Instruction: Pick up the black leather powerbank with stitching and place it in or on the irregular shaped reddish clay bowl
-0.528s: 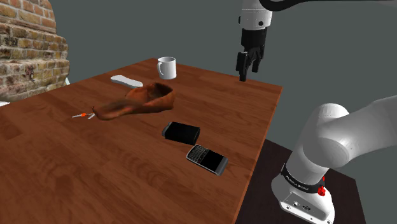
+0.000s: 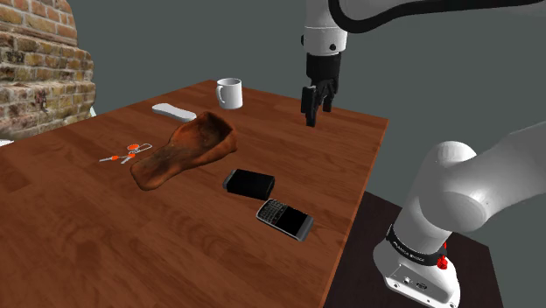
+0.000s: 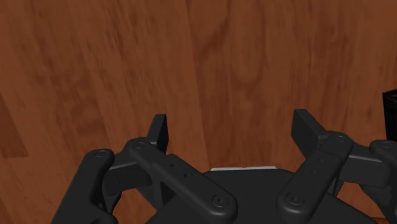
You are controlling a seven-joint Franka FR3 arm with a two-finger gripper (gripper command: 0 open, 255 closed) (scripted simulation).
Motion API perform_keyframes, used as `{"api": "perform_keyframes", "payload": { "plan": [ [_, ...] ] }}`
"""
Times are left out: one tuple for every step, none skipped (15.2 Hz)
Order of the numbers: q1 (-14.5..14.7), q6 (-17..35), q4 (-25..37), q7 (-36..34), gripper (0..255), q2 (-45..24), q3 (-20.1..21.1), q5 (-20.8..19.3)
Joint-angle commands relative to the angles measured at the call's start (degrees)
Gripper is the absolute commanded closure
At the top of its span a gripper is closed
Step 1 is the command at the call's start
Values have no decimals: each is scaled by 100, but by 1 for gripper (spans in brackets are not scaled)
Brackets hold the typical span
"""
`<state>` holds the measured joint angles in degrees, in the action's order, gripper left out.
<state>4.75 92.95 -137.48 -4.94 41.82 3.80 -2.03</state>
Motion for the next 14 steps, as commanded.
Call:
{"api": "perform_keyframes", "payload": {
  "plan": [
    [136,217,30,-56,0,-224,159,128],
    [203,316,45,-86,0,-327,242,189],
    [269,415,64,-116,0,-433,324,247],
    [333,513,88,-145,0,-542,408,302],
    [397,610,116,-174,0,-654,490,354],
    [459,706,148,-203,0,-768,573,402],
    [520,801,185,-232,0,-886,656,448],
    [579,894,226,-260,0,-1005,740,490],
    [636,986,272,-289,0,-1127,824,528],
    [691,1076,321,-318,0,-1251,908,562],
    [745,1165,375,-347,0,-1377,992,593],
    [797,1252,433,-377,0,-1505,1077,619],
    [849,1337,495,-407,0,-1636,1160,640],
    [898,1420,561,-439,0,-1767,1245,656]
  ]
}}
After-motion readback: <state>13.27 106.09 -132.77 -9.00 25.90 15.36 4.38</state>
